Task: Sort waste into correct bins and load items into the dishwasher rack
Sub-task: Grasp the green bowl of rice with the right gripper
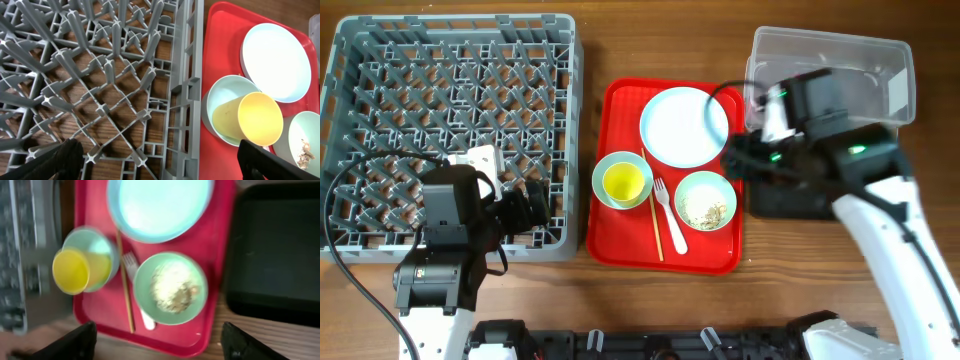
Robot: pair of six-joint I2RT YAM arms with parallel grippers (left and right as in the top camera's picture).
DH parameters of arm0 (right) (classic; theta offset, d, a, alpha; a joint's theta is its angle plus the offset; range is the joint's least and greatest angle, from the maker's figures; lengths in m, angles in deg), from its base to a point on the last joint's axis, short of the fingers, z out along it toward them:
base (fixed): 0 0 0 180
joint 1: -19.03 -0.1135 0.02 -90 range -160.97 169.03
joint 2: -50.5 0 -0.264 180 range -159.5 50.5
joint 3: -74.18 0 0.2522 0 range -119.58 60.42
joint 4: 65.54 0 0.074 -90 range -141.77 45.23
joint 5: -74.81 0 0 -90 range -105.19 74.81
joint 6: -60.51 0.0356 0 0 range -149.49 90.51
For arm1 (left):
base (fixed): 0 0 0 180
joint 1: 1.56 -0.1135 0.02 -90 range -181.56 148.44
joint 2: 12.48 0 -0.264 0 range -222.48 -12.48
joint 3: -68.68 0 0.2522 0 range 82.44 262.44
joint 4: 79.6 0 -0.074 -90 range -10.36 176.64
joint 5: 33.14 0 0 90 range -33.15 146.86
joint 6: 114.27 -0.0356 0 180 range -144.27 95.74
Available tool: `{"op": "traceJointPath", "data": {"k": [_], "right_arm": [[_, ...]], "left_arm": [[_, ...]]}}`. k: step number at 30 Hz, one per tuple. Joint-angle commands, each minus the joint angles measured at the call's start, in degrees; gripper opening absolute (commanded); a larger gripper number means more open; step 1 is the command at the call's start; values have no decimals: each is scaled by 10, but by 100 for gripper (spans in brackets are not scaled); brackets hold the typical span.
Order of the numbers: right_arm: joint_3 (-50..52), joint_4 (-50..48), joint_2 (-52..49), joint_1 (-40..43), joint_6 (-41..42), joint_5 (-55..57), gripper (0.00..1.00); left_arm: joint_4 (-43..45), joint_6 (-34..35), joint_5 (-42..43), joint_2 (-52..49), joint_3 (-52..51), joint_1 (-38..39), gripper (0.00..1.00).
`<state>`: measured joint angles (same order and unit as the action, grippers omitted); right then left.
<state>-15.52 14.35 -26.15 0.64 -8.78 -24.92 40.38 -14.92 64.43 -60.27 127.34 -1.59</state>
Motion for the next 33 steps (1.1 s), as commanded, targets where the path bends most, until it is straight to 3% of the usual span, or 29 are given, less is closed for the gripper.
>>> {"op": "traceJointPath", "data": {"k": [1, 8, 14, 18, 24, 33], "right_arm": [[62, -49, -8, -91, 39, 40, 78], [141, -167, -62, -184, 110, 77, 67], [144, -224, -153, -200, 129, 106, 60], [144, -250, -203, -200, 144, 106, 47], [144, -264, -250, -200, 171, 119, 36], [144, -255, -261, -200, 186, 119, 4]], "left_arm": [[1, 5, 7, 0, 11, -2, 100], [1, 5, 7, 0, 11, -2, 100], [1, 5, 7, 0, 11, -2, 100], [-2, 5, 7, 0, 11, -2, 100], [-3, 5, 7, 0, 11, -2, 100], [-3, 5, 7, 0, 11, -2, 100]]}}
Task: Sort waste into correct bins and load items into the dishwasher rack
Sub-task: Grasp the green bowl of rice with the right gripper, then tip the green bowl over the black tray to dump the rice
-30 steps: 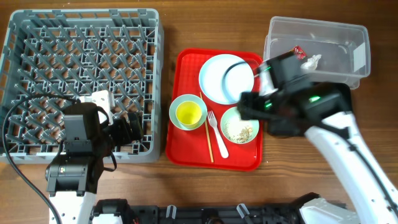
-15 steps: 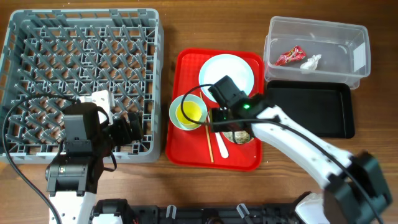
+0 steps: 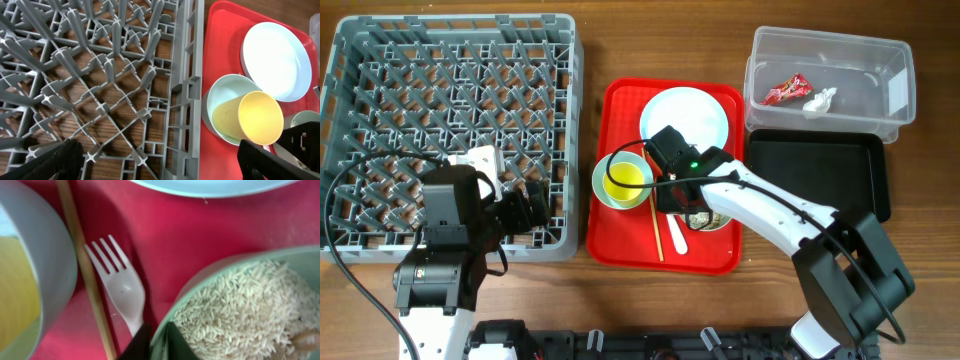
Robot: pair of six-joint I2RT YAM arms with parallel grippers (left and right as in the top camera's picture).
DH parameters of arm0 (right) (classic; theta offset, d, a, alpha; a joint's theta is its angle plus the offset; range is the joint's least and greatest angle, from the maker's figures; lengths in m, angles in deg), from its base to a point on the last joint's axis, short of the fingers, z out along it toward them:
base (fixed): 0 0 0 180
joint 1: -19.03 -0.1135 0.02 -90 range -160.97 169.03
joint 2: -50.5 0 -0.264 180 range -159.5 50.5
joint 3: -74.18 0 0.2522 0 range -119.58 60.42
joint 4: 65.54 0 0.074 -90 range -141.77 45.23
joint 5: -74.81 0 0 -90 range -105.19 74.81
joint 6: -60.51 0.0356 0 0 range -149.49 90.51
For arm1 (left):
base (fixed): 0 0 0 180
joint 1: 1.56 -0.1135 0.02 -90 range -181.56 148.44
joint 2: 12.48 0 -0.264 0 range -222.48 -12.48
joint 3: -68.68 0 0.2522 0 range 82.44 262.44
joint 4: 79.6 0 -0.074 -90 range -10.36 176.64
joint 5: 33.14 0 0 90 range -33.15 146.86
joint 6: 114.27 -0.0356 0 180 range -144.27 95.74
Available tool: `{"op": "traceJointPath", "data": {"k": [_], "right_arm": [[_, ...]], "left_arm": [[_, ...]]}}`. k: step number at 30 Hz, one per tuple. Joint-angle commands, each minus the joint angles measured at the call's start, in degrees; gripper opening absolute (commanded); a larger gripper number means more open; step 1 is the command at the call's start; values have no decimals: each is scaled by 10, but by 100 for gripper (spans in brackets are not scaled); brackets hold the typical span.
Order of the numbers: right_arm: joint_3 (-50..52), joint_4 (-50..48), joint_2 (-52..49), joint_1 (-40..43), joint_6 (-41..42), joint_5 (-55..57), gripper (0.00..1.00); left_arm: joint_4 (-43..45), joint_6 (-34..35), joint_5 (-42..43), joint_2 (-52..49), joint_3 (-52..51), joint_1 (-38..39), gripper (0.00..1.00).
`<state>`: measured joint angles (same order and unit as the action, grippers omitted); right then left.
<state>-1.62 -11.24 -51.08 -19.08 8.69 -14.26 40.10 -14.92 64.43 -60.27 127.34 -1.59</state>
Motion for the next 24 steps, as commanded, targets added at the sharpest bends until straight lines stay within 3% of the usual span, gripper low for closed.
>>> {"op": "traceJointPath", "data": {"k": [1, 7, 15, 24], "right_arm": [[4, 3, -11, -3, 11, 12, 4], [-37, 55, 21, 7, 7, 13, 4], [-95, 93, 151, 100, -37, -20, 4], [-52, 80, 151, 363, -113, -346, 4]], "left_arm": [[0, 5, 7, 0, 11, -2, 100], [0, 5, 7, 0, 11, -2, 100], [0, 5, 7, 0, 11, -2, 100], [0, 5, 7, 0, 11, -2, 100]]}}
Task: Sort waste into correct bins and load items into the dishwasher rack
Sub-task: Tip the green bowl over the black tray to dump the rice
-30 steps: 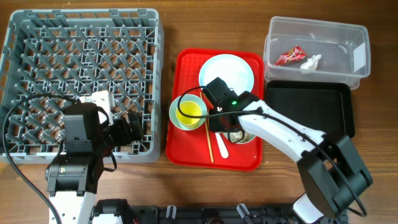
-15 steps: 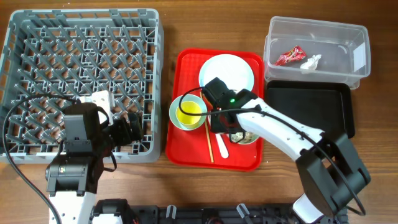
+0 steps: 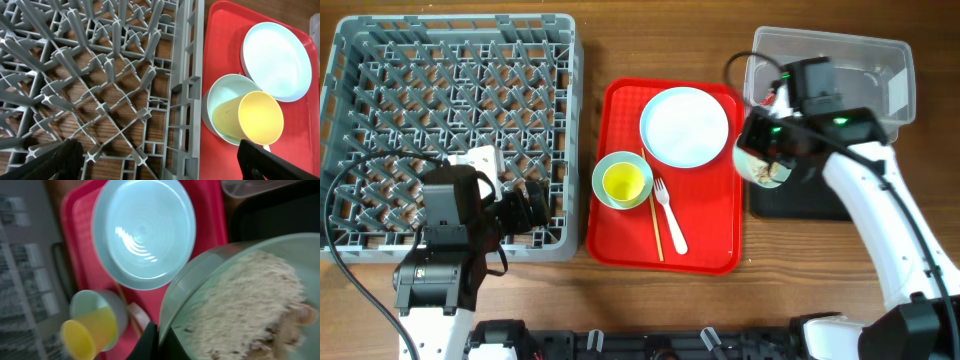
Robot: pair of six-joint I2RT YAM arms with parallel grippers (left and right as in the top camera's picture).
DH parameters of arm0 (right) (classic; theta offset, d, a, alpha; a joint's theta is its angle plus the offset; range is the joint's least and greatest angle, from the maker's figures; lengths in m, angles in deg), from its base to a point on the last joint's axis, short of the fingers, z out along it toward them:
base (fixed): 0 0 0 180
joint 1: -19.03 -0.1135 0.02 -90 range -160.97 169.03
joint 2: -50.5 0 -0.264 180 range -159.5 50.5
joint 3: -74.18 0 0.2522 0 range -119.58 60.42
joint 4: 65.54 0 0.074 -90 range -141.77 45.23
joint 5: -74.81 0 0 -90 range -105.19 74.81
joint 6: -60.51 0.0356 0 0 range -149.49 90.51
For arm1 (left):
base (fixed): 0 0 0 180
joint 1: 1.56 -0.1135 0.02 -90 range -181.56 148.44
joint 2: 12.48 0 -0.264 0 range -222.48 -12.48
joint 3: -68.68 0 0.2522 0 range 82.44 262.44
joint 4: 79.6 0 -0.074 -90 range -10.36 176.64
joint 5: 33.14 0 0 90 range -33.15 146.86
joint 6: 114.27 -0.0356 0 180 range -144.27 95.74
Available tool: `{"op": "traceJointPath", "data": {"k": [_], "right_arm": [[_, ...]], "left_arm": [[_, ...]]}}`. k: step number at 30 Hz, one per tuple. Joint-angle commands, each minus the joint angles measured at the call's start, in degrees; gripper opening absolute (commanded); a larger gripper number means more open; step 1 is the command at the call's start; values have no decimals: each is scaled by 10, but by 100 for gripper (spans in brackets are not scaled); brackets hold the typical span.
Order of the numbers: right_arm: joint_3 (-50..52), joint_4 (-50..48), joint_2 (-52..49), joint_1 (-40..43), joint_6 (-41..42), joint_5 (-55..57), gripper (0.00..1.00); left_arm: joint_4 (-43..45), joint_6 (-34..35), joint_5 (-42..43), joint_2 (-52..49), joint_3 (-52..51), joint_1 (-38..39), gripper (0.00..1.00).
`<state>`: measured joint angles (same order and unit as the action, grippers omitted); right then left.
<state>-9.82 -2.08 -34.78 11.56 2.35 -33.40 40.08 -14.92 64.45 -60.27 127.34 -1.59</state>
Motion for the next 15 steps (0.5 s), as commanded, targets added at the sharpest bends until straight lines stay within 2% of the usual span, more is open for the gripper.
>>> {"op": "traceJointPath", "data": {"k": [1, 7, 12, 15], "right_arm": [[42, -16, -16, 84, -65, -187, 4], [123, -74, -50, 203, -120, -382, 4], [173, -136, -105, 289, -122, -563, 4], [174, -149, -128, 320, -118, -633, 4]], "left_arm": [[0, 5, 7, 0, 11, -2, 100], [0, 5, 7, 0, 11, -2, 100], [0, 5, 7, 0, 11, -2, 100], [0, 5, 7, 0, 11, -2, 100]]}}
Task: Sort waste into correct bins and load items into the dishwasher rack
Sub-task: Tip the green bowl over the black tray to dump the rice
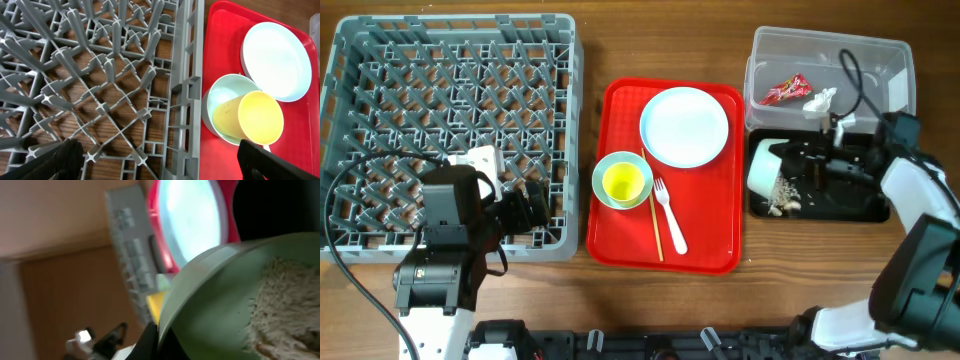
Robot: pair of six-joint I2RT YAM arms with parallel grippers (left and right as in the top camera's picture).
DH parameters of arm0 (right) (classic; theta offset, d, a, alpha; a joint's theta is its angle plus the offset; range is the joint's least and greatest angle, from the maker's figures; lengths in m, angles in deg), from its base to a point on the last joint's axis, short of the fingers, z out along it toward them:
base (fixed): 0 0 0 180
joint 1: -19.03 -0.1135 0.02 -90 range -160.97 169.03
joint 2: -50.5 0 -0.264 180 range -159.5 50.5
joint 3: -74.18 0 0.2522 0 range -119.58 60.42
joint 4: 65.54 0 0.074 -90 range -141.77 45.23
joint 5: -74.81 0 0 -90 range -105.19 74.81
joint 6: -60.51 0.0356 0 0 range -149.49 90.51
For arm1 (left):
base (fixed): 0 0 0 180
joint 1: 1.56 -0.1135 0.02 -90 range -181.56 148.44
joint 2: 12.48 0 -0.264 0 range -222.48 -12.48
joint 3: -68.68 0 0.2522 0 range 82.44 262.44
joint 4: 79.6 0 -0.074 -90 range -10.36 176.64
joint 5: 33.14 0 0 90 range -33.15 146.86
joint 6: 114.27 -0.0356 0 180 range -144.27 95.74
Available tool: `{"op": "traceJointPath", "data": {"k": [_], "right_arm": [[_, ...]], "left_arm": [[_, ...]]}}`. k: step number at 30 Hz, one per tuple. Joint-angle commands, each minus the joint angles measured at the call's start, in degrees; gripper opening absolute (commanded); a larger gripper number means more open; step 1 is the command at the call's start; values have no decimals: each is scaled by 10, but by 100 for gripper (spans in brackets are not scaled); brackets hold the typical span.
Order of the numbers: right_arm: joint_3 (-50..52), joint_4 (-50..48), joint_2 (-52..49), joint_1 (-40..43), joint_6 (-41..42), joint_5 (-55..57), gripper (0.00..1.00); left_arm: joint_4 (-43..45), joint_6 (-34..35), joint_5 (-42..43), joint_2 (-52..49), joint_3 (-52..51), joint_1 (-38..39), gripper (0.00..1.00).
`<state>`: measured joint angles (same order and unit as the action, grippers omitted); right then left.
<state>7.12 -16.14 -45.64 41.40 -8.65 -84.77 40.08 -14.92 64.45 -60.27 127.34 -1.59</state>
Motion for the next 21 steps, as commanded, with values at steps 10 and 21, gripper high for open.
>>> {"op": "traceJointPath", "data": {"k": [10, 21], "right_arm": [[5, -68, -24, 88, 120, -188, 4], [4, -177, -23, 100, 312, -233, 4]], "left_arm": [[0, 5, 7, 0, 11, -2, 100], [-5, 5, 7, 0, 11, -2, 100]]}}
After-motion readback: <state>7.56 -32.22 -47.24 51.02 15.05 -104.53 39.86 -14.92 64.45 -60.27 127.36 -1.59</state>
